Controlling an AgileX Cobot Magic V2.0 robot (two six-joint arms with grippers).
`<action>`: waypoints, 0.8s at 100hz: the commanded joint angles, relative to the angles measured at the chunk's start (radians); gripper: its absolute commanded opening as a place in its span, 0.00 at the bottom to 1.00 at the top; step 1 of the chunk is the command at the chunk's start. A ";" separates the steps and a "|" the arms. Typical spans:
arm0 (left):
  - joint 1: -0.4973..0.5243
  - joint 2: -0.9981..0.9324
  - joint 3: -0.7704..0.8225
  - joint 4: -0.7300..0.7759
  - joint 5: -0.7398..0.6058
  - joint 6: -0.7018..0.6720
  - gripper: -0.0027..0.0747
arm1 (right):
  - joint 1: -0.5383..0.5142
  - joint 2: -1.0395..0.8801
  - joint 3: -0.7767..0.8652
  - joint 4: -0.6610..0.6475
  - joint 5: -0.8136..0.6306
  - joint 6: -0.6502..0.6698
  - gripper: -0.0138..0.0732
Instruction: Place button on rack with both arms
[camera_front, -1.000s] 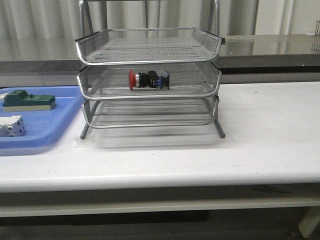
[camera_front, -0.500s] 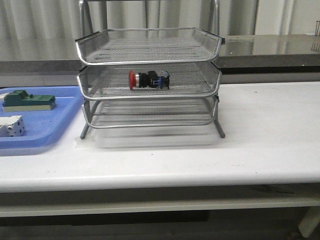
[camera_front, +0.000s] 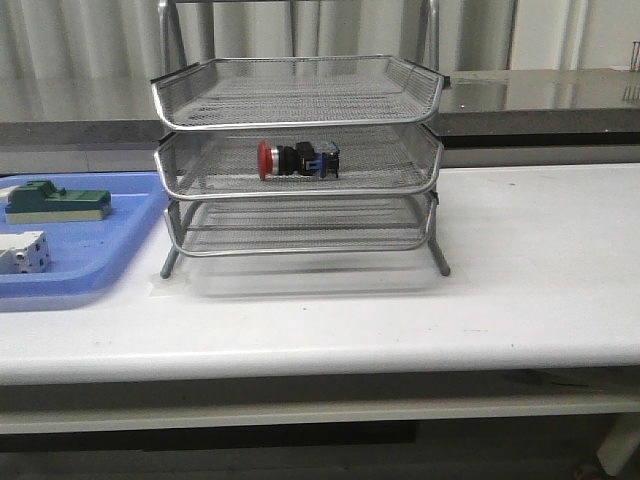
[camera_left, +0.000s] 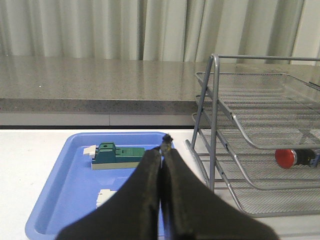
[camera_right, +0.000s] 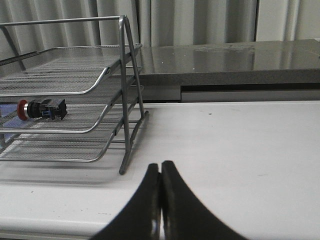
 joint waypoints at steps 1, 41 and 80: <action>0.004 0.006 -0.029 0.001 -0.076 -0.010 0.01 | -0.007 -0.020 -0.016 -0.003 -0.085 -0.002 0.08; 0.076 -0.099 -0.009 0.306 0.060 -0.238 0.01 | -0.007 -0.020 -0.016 -0.003 -0.084 -0.002 0.08; 0.130 -0.383 0.145 0.504 0.138 -0.454 0.01 | -0.007 -0.020 -0.016 -0.003 -0.084 -0.002 0.08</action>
